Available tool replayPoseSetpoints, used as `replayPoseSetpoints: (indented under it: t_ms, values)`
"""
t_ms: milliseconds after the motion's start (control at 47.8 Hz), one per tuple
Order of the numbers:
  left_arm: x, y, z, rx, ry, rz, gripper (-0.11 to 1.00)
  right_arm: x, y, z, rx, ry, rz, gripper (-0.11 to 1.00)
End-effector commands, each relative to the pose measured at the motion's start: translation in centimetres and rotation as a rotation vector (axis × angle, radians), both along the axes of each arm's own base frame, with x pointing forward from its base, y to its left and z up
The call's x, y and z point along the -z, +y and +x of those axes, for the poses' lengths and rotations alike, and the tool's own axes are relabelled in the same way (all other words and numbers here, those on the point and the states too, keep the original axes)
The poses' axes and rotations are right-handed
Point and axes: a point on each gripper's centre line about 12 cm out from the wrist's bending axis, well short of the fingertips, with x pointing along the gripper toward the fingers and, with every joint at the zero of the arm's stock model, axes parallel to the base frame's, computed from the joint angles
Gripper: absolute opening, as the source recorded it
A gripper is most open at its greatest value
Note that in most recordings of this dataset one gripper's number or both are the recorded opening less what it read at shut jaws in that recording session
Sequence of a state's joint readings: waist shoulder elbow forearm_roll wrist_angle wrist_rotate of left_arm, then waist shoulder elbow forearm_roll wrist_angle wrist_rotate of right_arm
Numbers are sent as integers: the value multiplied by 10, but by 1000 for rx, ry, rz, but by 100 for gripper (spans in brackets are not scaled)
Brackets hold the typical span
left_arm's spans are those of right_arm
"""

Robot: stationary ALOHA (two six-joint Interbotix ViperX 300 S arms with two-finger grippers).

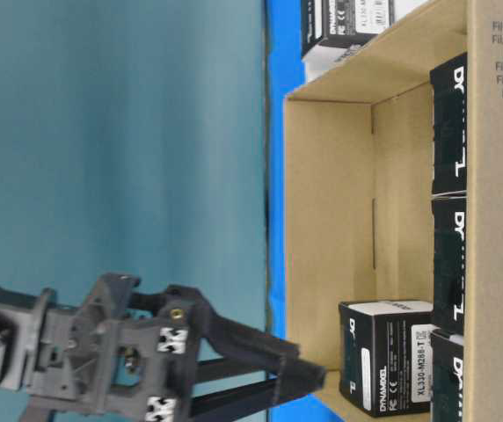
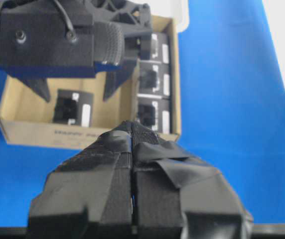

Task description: Pick the box from inside the cardboard box.

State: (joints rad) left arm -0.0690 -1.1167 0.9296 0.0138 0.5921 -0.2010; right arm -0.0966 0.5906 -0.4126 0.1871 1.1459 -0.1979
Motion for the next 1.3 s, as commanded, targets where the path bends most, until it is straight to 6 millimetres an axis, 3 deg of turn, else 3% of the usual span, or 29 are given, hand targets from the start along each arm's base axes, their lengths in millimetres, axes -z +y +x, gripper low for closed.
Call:
replayPoseSetpoints:
  t_ms: [0,376,815,1191,1275]
  values:
    - [-11,0,1,4,-26,4,-7,5,1,1,1,-8,0,97]
    - [-9,-1,3,3,-20,3,-7,23,-1,2,4,0,-3,98]
    - [-6,-1,5,3,-5,3,-7,61,-1,5,16,26,-2,99]
    - [-5,0,5,2,-2,4,-7,66,-2,3,37,27,1,98]
    - [-5,-1,5,3,-3,3,-7,65,-1,4,64,29,7,91]
